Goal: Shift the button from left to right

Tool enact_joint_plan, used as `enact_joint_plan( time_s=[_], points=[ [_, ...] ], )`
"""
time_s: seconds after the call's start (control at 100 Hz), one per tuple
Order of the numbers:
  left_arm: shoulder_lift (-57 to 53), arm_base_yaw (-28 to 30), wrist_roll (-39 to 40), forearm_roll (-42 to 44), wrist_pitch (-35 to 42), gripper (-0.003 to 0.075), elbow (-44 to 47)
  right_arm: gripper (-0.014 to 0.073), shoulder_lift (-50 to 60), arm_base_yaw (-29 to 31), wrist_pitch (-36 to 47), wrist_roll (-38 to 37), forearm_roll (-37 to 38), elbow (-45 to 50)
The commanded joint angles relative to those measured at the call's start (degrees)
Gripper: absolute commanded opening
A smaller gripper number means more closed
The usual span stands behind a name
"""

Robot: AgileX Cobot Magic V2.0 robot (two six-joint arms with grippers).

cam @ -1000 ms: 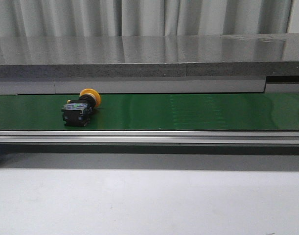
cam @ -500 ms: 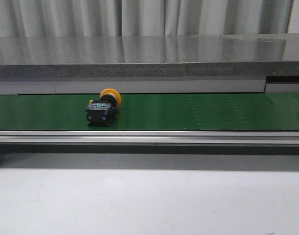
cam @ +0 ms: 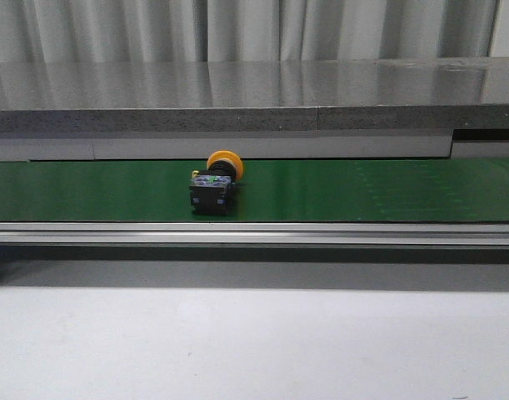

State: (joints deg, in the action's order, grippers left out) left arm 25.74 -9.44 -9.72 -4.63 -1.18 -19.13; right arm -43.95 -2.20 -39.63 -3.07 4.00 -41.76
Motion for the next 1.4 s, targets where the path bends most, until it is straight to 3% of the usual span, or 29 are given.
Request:
enact_joint_plan(
  time_s=[0.0,0.14,0.36,0.45,0.85,1.15,1.39],
  points=[
    [0.2,-0.6,0.2,-0.4,4.6,0.0005,-1.5,-0.012,-2.5,0.2,3.5,-0.1,0.2,-2.4],
    [0.2,-0.6,0.2,-0.4,4.6,0.0005,-1.5,-0.0036,-5.1,0.2,3.4,-0.1,0.2,-2.4],
    [0.2,-0.6,0.2,-0.4,4.6,0.0005,-1.5,0.0403,-5.6,0.2,3.4,-0.1,0.2,-2.3],
    [0.2,-0.6,0.2,-0.4,4.6,0.0005,-1.5,0.0514,-5.6,0.2,3.4,-0.1,0.2,-2.3],
    [0.2,-0.6,0.2,-0.4,4.6,0.0005,-1.5,0.0528,-8.6,-1.5,8.0,0.7,-7.4,-3.3],
    [0.2,-0.6,0.2,-0.4,4.6,0.0005,-1.5,0.0528,-21.7,-11.0,8.3,1.0,-7.5,-10.3],
    [0.2,-0.6,0.2,-0.4,4.6,0.0005,-1.5,0.0528,-32.7,-13.8,8.4,1.0,-7.5,-16.0]
  ],
)
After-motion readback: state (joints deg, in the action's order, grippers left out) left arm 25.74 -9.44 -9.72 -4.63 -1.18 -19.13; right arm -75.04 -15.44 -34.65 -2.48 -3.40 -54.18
